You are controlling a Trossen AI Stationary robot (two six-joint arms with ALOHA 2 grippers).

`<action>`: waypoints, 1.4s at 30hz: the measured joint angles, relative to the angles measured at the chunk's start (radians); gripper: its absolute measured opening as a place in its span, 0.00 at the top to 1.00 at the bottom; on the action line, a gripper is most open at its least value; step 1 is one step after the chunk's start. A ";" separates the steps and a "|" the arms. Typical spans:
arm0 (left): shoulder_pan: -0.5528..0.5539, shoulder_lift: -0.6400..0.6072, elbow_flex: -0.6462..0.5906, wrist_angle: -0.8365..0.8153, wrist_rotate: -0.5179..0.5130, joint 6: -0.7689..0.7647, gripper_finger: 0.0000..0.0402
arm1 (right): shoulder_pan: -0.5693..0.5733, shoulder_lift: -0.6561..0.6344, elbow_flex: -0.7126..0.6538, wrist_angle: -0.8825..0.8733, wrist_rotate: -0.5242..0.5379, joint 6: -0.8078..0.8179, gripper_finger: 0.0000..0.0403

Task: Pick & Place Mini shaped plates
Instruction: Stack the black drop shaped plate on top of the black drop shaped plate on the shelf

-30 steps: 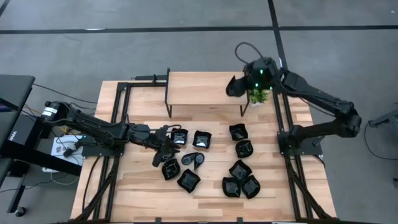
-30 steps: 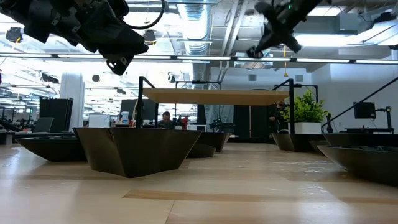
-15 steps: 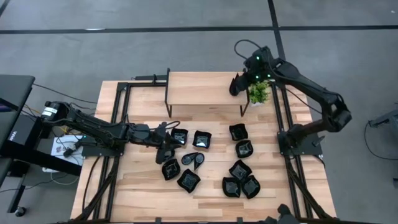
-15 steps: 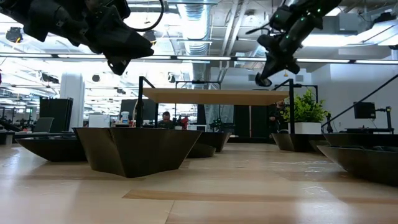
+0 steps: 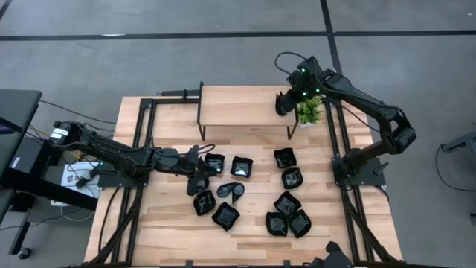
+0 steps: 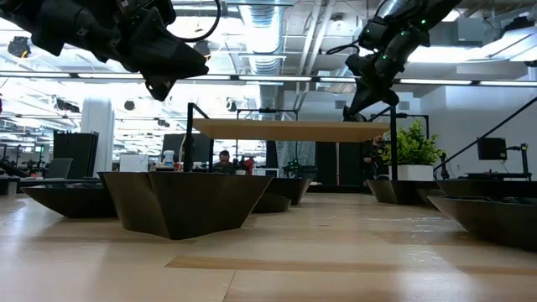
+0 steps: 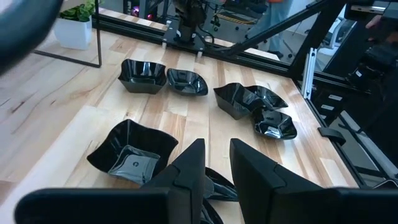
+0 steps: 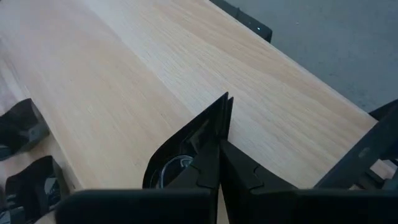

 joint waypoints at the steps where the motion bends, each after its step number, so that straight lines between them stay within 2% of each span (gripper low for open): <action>1: 0.000 0.000 0.000 0.000 0.000 0.000 0.81 | 0.000 0.000 0.000 0.002 0.000 0.000 1.00; 7: 0.000 0.000 0.000 0.000 0.000 0.000 0.81 | 0.007 -0.001 0.000 0.000 0.000 -0.037 0.99; 14: 0.000 0.000 0.000 0.001 0.000 0.000 0.81 | 0.022 -0.001 0.000 0.007 0.000 -0.044 0.84; 18: 0.000 0.000 0.000 0.001 0.000 0.000 0.81 | 0.021 -0.007 0.000 0.006 0.003 -0.044 0.79; 28: 0.000 0.000 0.000 0.001 0.007 -0.019 0.81 | 0.039 -0.117 0.077 0.014 0.007 -0.045 0.79; 35: -0.001 0.000 0.000 0.000 0.008 -0.021 0.81 | 0.187 -0.245 0.105 0.021 0.005 -0.044 0.79; 39: -0.001 0.000 0.000 -0.009 0.008 -0.018 0.81 | 0.342 -0.287 0.104 0.009 0.008 -0.013 0.79; 42: 0.000 0.000 0.000 -0.017 0.027 -0.018 0.81 | 0.494 -0.278 0.098 -0.003 0.058 0.012 0.79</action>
